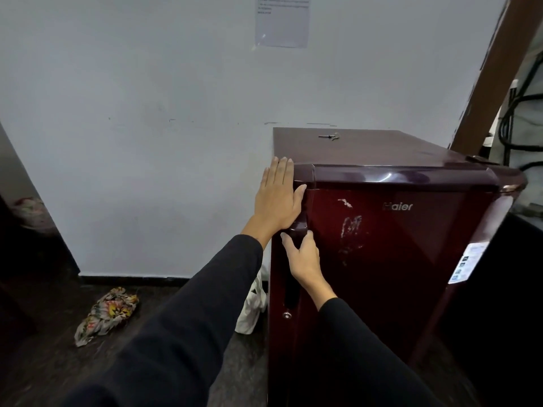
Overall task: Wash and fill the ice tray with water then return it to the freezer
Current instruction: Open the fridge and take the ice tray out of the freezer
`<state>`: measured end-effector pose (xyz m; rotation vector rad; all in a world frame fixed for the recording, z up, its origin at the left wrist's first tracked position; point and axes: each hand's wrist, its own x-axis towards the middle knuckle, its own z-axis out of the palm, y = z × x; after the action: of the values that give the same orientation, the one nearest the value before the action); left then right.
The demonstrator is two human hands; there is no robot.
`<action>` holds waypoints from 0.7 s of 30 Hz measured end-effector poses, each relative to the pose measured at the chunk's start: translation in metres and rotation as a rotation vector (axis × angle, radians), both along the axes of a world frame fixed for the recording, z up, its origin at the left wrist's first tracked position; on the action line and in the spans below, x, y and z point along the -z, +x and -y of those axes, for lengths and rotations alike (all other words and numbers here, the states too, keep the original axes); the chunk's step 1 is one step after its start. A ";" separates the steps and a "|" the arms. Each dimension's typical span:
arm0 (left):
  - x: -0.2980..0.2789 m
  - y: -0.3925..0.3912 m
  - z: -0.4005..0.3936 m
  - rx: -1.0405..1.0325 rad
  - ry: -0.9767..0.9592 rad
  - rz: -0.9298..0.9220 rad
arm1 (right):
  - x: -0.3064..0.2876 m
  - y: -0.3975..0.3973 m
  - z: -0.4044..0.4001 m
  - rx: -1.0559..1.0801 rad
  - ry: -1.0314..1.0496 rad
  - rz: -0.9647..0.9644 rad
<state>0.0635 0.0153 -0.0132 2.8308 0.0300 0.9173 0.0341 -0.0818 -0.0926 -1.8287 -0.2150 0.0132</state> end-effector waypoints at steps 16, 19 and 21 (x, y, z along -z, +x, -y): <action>0.001 -0.019 0.006 -0.061 0.075 -0.028 | -0.021 -0.020 0.016 -0.108 -0.051 -0.092; 0.004 -0.038 0.013 -0.062 0.081 0.005 | -0.015 -0.034 0.028 -0.120 -0.023 -0.050; 0.008 -0.050 0.023 -0.064 0.067 0.020 | -0.013 -0.045 0.037 -0.127 -0.003 -0.041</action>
<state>0.0131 -0.0078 -0.0207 2.8976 0.0891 0.9781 -0.0107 -0.1184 -0.0793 -1.8139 -0.3022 0.1397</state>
